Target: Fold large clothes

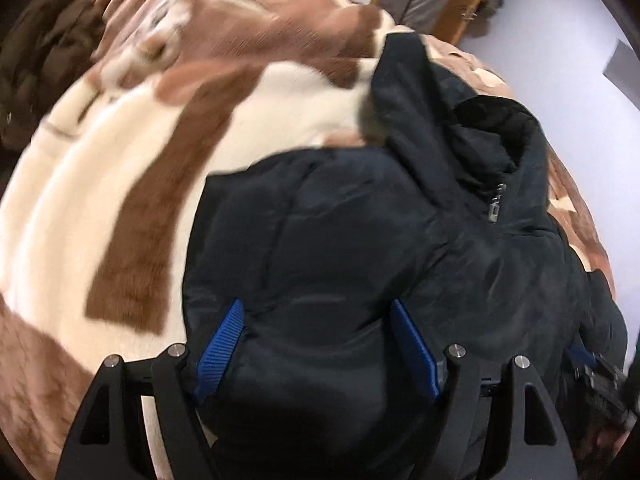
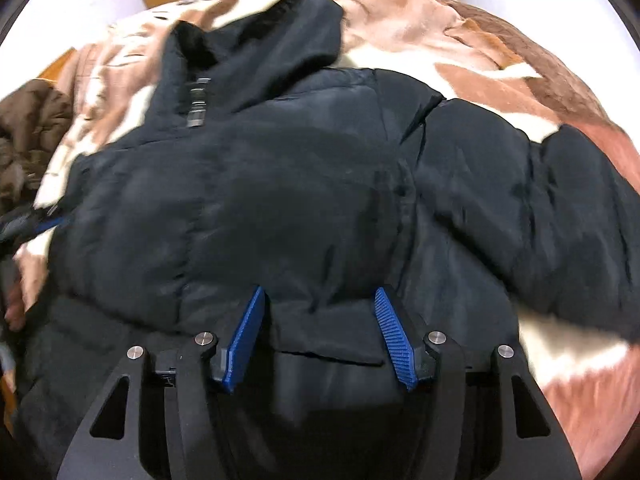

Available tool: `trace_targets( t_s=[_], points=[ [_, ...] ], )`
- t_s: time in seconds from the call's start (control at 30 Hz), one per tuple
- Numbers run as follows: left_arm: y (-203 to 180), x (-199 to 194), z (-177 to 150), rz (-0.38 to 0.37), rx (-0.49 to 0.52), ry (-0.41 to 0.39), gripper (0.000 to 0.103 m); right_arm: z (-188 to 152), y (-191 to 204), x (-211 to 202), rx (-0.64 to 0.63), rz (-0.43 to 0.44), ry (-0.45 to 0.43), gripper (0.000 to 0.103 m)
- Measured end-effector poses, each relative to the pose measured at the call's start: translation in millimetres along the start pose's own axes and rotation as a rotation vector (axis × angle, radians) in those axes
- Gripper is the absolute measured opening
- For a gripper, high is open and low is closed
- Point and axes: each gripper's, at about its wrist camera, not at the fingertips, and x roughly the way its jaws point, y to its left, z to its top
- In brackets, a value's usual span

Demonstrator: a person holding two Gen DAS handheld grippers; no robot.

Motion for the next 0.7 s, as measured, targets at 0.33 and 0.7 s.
trace_targets(
  t_s=[0.33, 0.7],
  points=[
    [-14.2, -34.4, 30.9, -0.016, 0.087, -0.132, 0.077, 24.1, -2.2, -46.3, -0.006, -0.004, -0.151, 0.058],
    [-16.9, 43.0, 27.5, 0.12, 0.139, -0.076, 0.071, 50.6, -5.3, 50.4, -0.038, -0.03, -0.021, 0.057]
  ],
)
